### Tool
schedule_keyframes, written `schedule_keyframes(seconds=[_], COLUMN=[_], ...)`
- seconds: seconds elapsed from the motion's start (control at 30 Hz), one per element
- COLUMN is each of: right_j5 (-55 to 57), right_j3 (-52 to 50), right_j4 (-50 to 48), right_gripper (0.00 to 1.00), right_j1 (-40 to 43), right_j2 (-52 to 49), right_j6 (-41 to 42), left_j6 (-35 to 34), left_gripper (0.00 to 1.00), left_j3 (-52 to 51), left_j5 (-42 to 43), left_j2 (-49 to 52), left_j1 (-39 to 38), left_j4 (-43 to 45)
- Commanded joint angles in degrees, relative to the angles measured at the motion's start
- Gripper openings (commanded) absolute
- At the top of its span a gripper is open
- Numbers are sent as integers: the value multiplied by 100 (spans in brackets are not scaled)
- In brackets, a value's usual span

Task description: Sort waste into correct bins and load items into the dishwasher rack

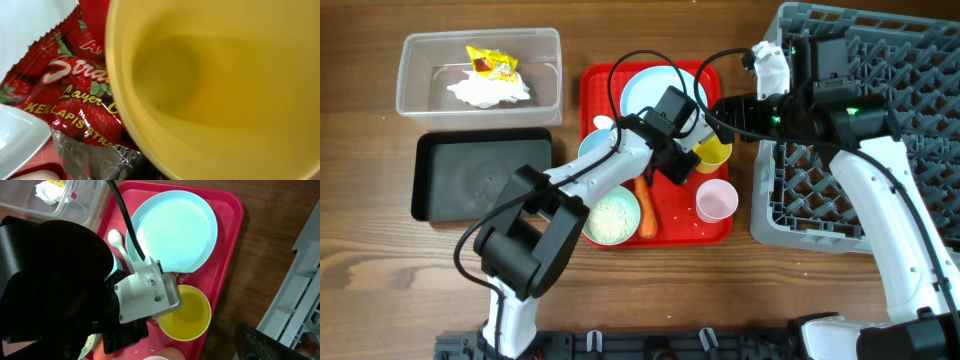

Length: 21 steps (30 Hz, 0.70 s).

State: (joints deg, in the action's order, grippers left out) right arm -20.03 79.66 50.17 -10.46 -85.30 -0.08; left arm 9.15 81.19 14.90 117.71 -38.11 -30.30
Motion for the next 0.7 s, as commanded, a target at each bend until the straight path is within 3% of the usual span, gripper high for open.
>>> schedule_keyframes(seconds=[0.0, 0.13, 0.4, 0.57, 0.67], right_j5=[81, 79, 79, 79, 76], right_j3=[59, 59, 59, 59, 59], right_j4=[7, 2, 4, 0, -101], right_gripper=[96, 96, 96, 96, 97], right_j1=[0, 0, 0, 0, -2], right_j2=[-61, -59, -59, -59, -61], right_j6=[15, 20, 20, 20, 24], left_j6=[-236, -352, -640, -822, -1266], left_gripper=[4, 4, 4, 4, 4], left_j3=[-39, -39, -39, -39, -39], left_j5=[-238, -852, -2516, -3123, -2299], left_j2=[0, -461, -1665, -1722, -1694], left_j1=[13, 13, 345, 1696, 2933], left_j4=[-87, -501, -461, 0, 691])
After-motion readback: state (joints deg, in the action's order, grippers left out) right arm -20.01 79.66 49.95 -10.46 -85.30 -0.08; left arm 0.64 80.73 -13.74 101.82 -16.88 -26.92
